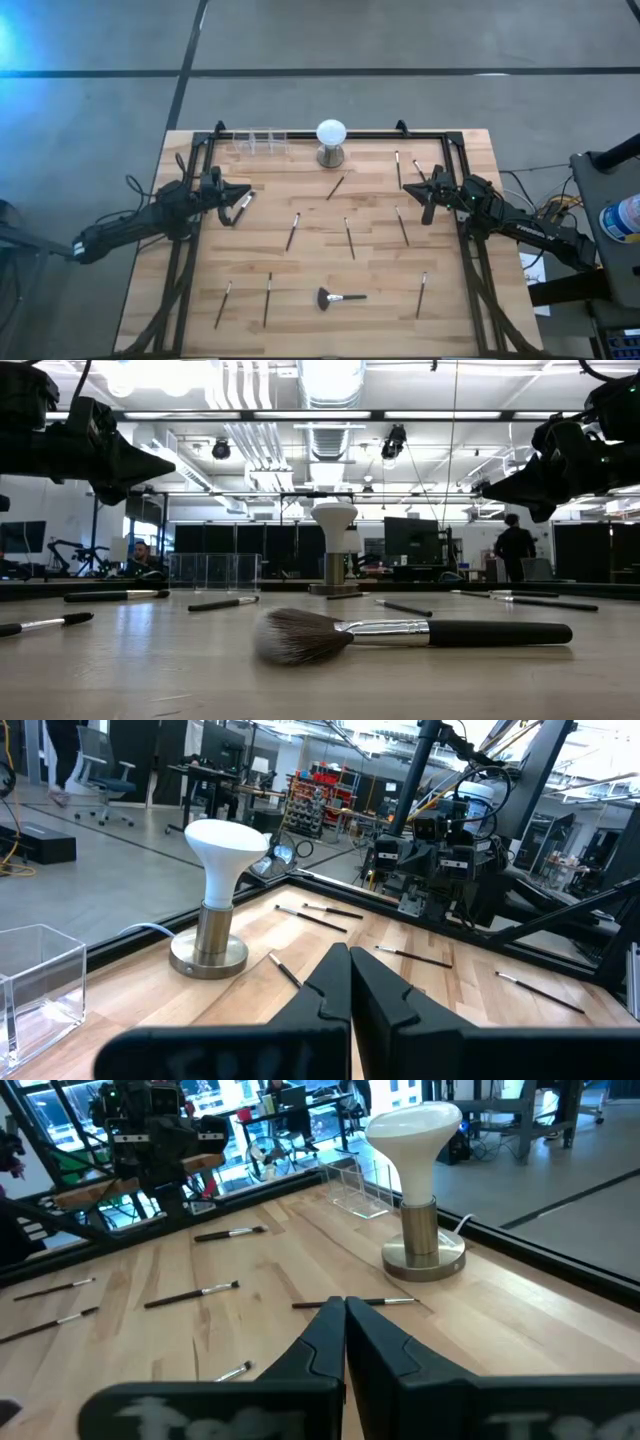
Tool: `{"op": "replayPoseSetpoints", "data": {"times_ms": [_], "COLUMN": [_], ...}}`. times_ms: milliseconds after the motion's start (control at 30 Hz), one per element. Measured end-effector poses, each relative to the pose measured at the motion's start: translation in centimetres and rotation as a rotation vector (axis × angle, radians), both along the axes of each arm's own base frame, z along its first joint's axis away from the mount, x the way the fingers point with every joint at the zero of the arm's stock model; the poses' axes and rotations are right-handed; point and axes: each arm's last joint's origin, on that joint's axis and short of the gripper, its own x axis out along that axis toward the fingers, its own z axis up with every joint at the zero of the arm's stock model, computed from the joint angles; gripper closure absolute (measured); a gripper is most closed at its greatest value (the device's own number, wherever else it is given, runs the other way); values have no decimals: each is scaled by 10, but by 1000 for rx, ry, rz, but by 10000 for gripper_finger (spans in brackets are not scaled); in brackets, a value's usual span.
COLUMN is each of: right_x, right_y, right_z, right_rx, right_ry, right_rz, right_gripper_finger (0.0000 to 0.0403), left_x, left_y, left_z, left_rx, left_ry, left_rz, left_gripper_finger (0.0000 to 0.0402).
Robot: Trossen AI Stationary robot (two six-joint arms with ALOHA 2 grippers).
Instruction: Put items in baskets/containers
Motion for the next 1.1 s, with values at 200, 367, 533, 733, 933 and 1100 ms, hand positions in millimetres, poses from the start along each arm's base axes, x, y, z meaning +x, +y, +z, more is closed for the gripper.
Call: {"op": "replayPoseSetpoints", "data": {"times_ms": [200,367,533,733,933,1100], "right_x": [0,0,0,0,0,0], "right_y": [0,0,0,0,0,-2], "right_z": [0,0,0,0,0,8], "right_rx": [0,0,0,0,-3,-161], "right_ry": [0,0,0,0,-1,-30], "right_rz": [0,0,0,0,0,-48], "right_gripper_finger": [394,394,394,394,394,394], "left_x": [0,0,0,0,0,0], "left_y": [0,0,0,0,0,0], "left_z": [0,0,0,0,0,0], "left_rx": [0,0,0,0,10,213], "left_ry": [0,0,0,0,3,69], "left_rz": [0,0,0,0,1,6], "left_gripper_finger": [401,401,401,401,401,401]}}
